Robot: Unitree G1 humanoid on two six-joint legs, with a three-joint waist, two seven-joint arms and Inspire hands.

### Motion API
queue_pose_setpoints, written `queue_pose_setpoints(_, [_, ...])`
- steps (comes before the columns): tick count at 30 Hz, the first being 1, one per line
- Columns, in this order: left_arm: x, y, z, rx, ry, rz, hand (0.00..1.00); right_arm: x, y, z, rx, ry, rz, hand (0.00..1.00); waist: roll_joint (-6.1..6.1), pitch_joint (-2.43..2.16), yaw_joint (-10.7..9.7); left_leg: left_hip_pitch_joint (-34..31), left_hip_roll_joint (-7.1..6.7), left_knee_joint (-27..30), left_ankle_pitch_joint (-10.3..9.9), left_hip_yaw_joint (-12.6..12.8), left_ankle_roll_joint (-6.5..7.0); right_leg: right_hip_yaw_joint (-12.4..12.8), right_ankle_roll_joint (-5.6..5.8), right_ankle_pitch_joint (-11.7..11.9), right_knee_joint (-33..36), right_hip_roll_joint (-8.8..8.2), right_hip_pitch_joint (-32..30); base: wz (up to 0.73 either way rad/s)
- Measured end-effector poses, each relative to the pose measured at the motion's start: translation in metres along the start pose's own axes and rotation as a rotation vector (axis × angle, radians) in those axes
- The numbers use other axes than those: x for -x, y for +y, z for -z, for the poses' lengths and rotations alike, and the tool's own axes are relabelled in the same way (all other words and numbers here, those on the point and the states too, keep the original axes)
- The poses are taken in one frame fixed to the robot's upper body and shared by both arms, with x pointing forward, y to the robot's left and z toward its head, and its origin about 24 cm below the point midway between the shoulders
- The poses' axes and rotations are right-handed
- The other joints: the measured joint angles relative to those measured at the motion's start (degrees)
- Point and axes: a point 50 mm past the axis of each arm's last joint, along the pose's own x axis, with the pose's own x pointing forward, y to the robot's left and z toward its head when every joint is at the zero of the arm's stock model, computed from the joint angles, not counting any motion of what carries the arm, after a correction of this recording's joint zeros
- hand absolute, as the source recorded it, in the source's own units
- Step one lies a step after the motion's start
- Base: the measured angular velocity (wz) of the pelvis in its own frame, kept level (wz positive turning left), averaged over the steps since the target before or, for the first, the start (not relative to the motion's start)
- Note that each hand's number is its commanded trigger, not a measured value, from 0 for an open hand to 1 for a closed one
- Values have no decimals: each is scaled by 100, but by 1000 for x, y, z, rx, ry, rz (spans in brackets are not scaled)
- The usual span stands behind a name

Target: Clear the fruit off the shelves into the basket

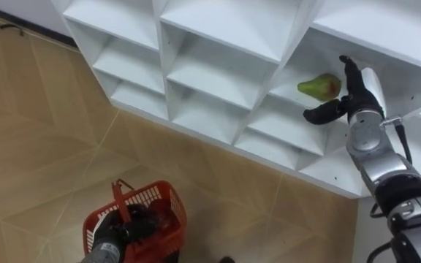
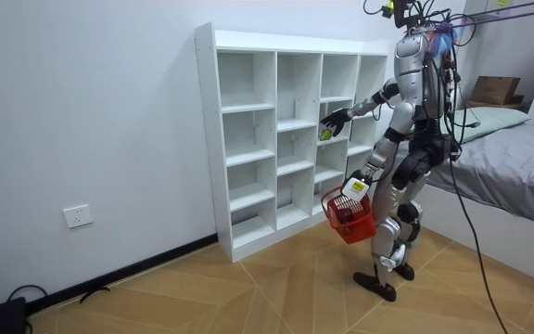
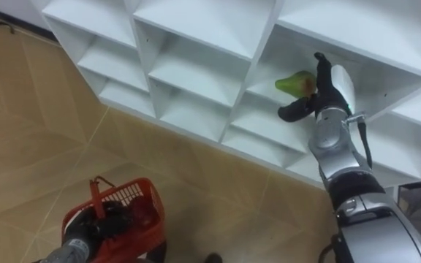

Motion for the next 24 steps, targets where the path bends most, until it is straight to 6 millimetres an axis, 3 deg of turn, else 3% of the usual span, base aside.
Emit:
queue_pose_setpoints(14, [-1, -4, -3, -7, -17, 17, 100, -2, -9, 7, 27, 31, 31, 0, -15, 68, 130, -57, -17, 2, 4, -7, 11, -4, 15, -16, 60, -23, -85, 0])
queue_pose_setpoints(24, [-1, -4, -5, 1, -28, 21, 100, -6, -16, 2, 47, 21, 77, 0, -20, 75, 141, -161, -46, -1, 18, -17, 18, -6, 1, -49, 71, -48, -193, 0])
